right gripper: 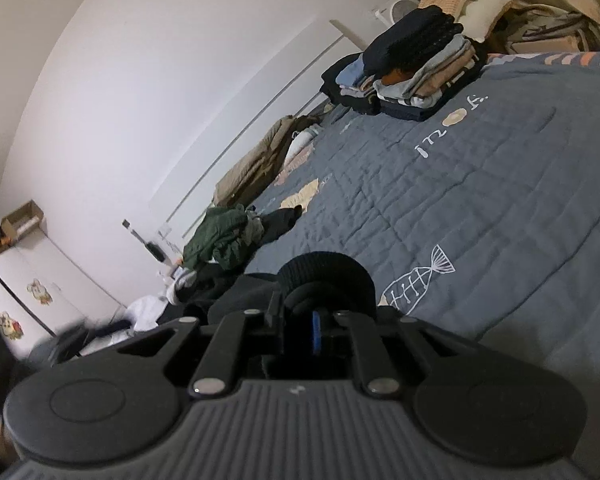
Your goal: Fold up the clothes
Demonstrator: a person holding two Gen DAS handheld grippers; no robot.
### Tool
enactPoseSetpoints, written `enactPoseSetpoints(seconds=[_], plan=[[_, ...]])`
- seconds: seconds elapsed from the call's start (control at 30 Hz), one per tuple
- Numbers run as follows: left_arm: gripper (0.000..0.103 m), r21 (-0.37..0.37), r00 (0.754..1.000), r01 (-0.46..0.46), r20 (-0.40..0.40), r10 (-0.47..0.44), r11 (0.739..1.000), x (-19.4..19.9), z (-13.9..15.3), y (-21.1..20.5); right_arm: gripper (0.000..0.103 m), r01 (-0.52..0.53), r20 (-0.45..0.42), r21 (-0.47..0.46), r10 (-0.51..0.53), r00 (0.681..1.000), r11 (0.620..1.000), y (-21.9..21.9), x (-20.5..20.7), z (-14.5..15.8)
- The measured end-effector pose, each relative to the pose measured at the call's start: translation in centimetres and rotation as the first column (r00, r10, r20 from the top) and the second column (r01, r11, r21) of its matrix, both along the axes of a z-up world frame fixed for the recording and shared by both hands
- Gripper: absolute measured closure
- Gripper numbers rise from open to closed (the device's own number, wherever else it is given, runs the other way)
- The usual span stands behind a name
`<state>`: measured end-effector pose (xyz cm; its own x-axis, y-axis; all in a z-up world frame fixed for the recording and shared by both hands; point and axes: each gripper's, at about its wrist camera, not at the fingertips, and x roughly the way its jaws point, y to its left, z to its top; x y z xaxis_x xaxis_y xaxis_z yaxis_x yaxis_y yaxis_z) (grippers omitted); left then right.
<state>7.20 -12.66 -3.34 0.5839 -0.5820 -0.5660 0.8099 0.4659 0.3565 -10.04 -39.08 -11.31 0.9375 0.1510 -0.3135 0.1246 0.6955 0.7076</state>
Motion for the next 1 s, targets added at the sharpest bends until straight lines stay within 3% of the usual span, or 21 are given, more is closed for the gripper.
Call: enactPoseSetpoints(seconds=[0.13,0.2,0.27,0.3,0.33,0.4,0.57,0.73,0.87,0.97,1.0], plan=[[0.014,0.114,0.998,-0.030,-0.049,0.036,0.993,4.4,-3.4,-4.4,0.085,-0.079,-0.045,0.009,0.079,0.996,0.997,0.3,1.0,-0.5],[0.014,0.151,0.998,-0.014,-0.051,0.022,0.988,5.3,-5.3,-5.9,0.080,-0.083,-0.063,-0.030,0.081,0.995,0.996,0.5,1.2,-0.4],[0.031,0.157,0.998,0.013,-0.065,-0.002,0.988,5.3,-6.9,-6.6,0.071,-0.078,-0.088,-0.098,0.069,0.994,0.992,0.9,1.2,-0.3],[0.072,0.153,0.995,0.022,-0.095,-0.008,0.988,5.0,-7.4,-6.7,0.062,-0.077,-0.103,-0.132,0.063,0.993,0.988,1.1,1.3,-0.2],[0.083,0.149,0.992,0.032,-0.124,-0.013,0.988,4.7,-8.0,-6.8,0.056,-0.075,-0.121,-0.165,0.055,0.991,0.983,1.3,1.3,-0.3],[0.086,0.147,0.990,0.084,-0.128,-0.066,0.986,2.9,-8.8,-6.3,0.050,-0.070,-0.166,-0.208,0.035,0.985,0.976,1.5,1.7,-0.6],[0.090,0.118,0.977,0.193,-0.117,-0.179,0.974,-3.8,-10.0,-2.8,0.048,-0.075,-0.264,-0.208,0.018,0.964,0.975,1.1,2.4,-2.2],[0.094,0.064,0.968,0.211,-0.152,-0.199,0.975,-9.9,-10.0,2.6,0.048,-0.106,-0.278,-0.205,0.046,0.960,0.973,1.5,2.4,-2.5],[0.093,0.082,0.973,0.203,-0.130,-0.192,0.976,-12.8,-10.0,4.8,0.050,-0.182,-0.288,-0.250,0.106,0.952,0.951,3.2,2.7,-2.6],[0.079,0.068,0.977,0.188,-0.118,-0.179,0.980,-12.4,-8.1,4.5,0.071,-0.192,-0.303,-0.272,0.106,0.947,0.943,3.6,2.9,-2.7],[0.065,0.042,0.975,0.193,-0.124,-0.186,0.980,-11.9,-7.0,4.2,0.079,-0.191,-0.311,-0.277,0.101,0.945,0.942,3.6,2.9,-2.8]])
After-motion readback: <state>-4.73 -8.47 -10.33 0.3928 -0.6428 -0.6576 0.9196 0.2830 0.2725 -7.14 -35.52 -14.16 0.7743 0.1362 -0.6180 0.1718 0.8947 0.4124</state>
